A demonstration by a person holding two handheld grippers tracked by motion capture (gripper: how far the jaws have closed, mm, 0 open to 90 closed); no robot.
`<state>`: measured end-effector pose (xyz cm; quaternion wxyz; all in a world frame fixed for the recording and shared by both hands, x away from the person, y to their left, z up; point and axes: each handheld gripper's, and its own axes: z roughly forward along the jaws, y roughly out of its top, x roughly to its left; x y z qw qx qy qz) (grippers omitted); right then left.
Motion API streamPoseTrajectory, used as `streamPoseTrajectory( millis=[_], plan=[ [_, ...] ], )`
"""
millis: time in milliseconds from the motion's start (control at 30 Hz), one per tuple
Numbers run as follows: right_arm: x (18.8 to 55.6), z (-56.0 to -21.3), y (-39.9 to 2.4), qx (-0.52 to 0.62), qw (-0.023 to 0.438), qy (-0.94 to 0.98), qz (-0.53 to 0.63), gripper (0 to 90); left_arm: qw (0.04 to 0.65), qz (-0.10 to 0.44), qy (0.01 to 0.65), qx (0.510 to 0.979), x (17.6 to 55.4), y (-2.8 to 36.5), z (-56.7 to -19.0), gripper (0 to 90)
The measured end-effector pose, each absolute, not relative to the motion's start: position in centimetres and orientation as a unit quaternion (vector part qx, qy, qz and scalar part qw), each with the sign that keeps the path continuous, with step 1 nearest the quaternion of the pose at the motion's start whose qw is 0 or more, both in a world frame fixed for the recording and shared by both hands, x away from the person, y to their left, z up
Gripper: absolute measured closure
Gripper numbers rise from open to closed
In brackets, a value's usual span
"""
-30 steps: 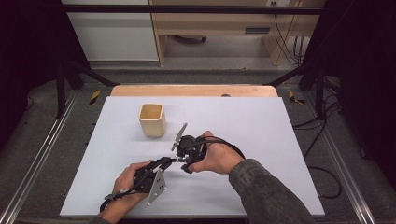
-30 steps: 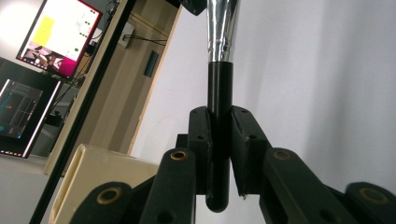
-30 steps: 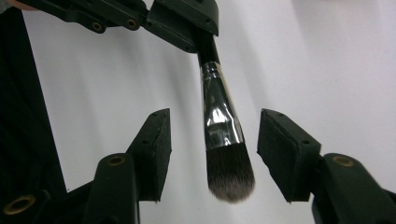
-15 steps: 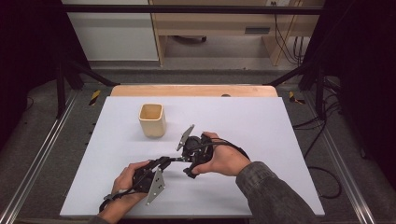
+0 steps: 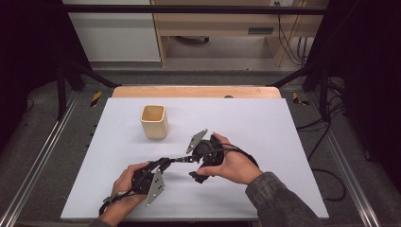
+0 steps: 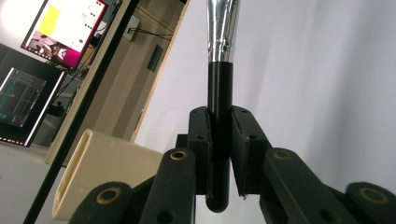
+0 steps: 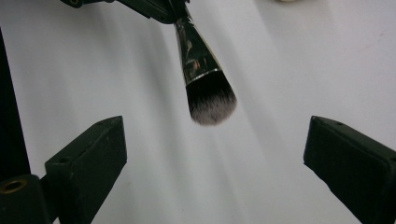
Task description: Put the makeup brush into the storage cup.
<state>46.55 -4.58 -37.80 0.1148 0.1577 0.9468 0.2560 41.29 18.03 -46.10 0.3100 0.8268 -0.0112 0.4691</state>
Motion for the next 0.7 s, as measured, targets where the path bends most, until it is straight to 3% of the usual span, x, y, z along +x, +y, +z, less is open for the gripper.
streamPoseTrajectory(
  millis=[700],
  plan=[
    [45.7,-39.4,-9.5,0.224,0.172,0.889,0.360,6.1,0.345,0.458,0.036,0.818,41.6,19.4,-45.6,78.9]
  ],
)
